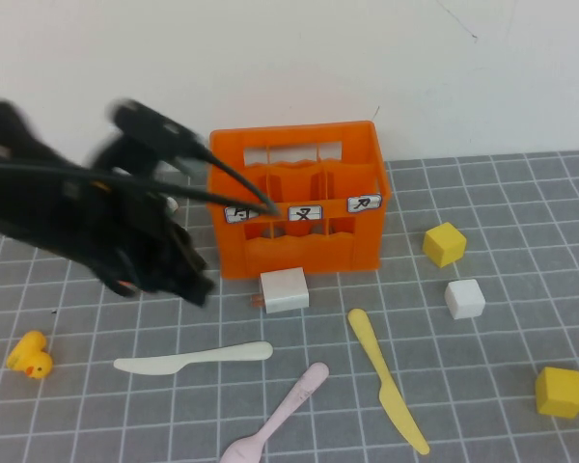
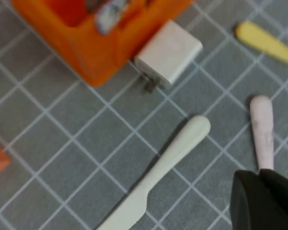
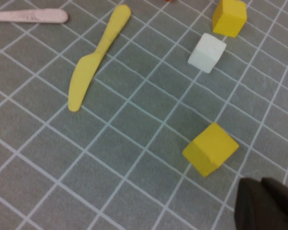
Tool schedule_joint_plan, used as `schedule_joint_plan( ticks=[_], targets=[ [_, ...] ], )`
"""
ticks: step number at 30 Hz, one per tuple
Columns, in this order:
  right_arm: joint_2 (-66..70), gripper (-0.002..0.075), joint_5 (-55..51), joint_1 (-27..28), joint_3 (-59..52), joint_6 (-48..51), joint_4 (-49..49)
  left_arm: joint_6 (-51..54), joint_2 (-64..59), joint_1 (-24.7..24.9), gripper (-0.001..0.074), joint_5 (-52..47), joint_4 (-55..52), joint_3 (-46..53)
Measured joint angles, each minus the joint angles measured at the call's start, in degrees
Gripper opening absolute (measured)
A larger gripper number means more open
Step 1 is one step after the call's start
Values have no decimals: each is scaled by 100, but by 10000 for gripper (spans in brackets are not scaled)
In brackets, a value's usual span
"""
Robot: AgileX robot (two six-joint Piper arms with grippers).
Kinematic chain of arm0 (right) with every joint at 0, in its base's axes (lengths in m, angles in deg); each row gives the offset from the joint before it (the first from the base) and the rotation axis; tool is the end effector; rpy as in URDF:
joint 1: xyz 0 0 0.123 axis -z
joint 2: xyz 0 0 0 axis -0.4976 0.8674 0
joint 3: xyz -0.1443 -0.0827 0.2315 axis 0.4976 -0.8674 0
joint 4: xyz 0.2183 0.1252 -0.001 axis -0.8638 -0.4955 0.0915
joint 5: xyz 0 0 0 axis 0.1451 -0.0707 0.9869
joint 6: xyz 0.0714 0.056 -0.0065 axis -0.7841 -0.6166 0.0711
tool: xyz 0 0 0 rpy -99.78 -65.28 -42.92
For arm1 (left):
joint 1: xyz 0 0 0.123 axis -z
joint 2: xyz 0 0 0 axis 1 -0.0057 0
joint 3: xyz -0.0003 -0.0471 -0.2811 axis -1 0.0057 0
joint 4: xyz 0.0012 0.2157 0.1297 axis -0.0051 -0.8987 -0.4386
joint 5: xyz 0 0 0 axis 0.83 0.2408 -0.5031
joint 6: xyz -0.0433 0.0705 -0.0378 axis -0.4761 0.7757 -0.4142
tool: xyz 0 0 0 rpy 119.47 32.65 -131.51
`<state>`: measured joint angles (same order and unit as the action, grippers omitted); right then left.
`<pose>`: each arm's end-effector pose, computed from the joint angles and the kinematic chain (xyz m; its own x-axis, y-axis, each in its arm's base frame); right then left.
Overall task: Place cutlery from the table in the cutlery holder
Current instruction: Pick up the knife
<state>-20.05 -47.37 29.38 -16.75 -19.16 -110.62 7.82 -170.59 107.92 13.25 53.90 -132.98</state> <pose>0.0844 0.0279 0.2441 -0.3850 -0.5101 -0.7691 -0.5298 0.8046 -0.2684 0.2781 -0.1151 0.3062 -0.6585 0.4607 -0.5950 0.6088 0.7909 -0.0614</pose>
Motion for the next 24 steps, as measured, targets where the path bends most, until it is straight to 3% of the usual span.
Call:
schedule_joint_plan(
  ticks=[4,7,10,14,16,19,24],
  targets=[
    [0,-3,13,0,0,28,-13,7,-427,423,2,252,-506,-9],
    [0,-3,17,0,0,37,-22,186,-746,564,49,484,-755,-9],
    [0,-3,26,0,0,37,-22,362,-1079,593,163,648,-868,-9],
    [9,-3,26,0,0,37,-22,741,-1572,593,369,767,-1042,-9],
    [9,-3,26,0,0,37,-22,889,-1813,593,425,804,-1147,-9],
    [9,-3,26,0,0,37,-22,1011,-2177,624,441,840,-1272,-9],
    [9,-3,51,0,0,41,-22,870,-2595,756,407,1050,-1583,-9]
  ],
)
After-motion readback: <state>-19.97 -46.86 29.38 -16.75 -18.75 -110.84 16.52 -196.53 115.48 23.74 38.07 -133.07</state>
